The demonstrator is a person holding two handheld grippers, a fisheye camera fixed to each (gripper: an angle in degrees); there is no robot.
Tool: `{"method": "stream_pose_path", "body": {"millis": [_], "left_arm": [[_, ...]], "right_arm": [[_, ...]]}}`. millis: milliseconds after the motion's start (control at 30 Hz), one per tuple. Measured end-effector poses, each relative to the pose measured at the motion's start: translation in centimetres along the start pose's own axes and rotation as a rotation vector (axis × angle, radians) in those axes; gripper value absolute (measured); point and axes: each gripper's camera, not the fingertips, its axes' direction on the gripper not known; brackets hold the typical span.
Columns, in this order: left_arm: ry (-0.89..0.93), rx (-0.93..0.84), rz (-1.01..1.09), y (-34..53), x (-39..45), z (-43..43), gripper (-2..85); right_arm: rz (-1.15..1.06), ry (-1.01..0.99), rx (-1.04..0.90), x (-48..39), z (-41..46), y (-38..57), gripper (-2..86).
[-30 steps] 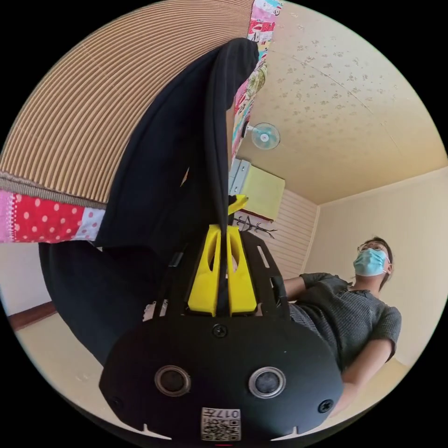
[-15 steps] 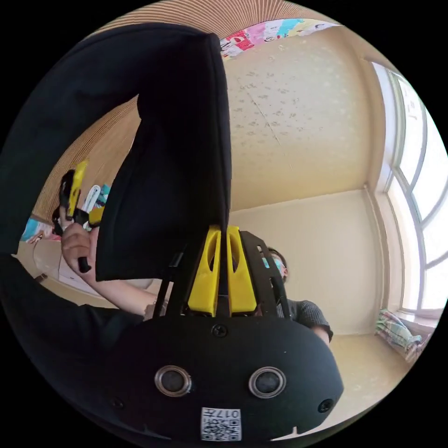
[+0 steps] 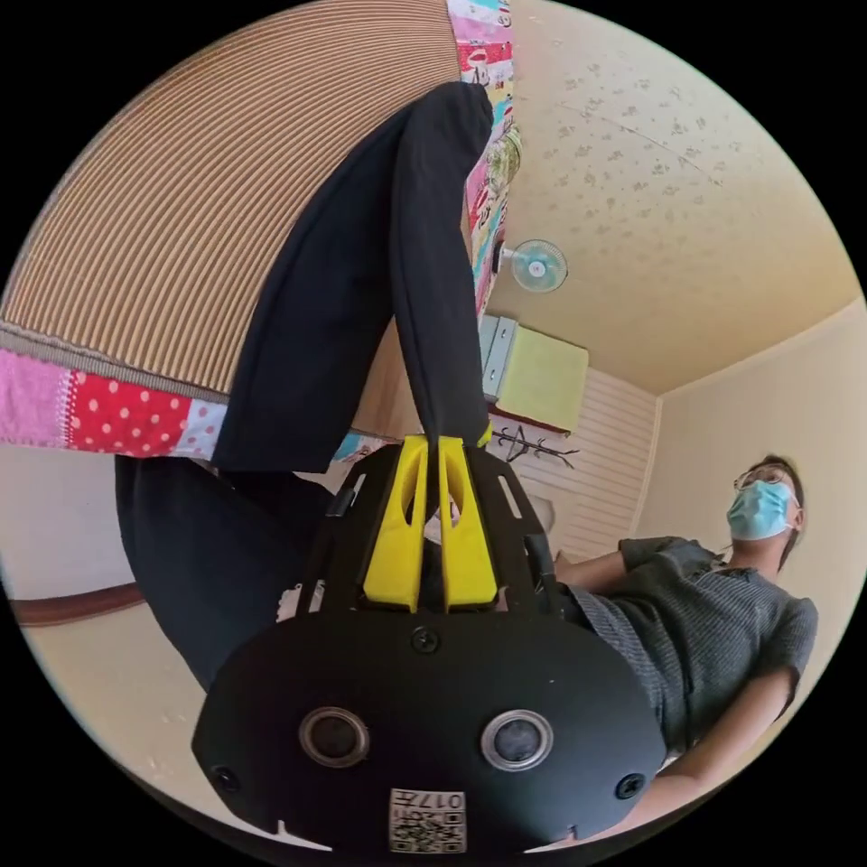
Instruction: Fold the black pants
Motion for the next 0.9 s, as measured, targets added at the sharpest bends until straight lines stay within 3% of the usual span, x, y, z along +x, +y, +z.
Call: {"method": "stream_pose_path", "body": {"millis": [33, 100, 167, 267, 467, 633, 833, 900], "left_arm": [[-0.089, -0.018, -0.006, -0.1, 0.0, 1.4, -0.5], [-0.273, -0.047, -0.051, -0.1, -0.6, 3.8, -0.5], [-0.449, -0.066, -0.111, -0.1, -1.8, 6.2, -0.5], [-0.673, -0.138, -0.214, -0.5, -3.7, 9.9, -0.8], [-0.676, -0.171, -0.075, -0.4, -1.5, 14.9, -0.3], [-0.708, -0.120, 0.031, -1.2, 0.5, 19.0, 6.4], [-0.818, -0.018, 0.112, -3.7, 3.0, 23.3, 7.4], [-0.807, -0.028, 0.099, -4.9, 2.9, 24.1, 7.3]], "right_arm": [[0.028, 0.056, -0.009, 0.3, 0.1, 0.0, 2.5], [0.265, 0.410, -0.013, 3.0, 0.4, 0.3, 2.0], [0.428, 0.570, 0.009, 4.8, 0.5, 0.8, 1.7], [0.433, 0.581, -0.001, 4.8, 2.3, 0.3, 1.8], [0.471, 0.790, -0.244, 5.1, 6.7, -1.4, 3.9], [0.349, 0.771, -0.085, 3.2, 6.8, -1.5, 6.8], [0.173, 0.756, 0.091, 0.5, 7.4, -5.9, 8.1], [0.173, 0.634, 0.205, 1.2, 6.0, -8.6, 7.5]]}}
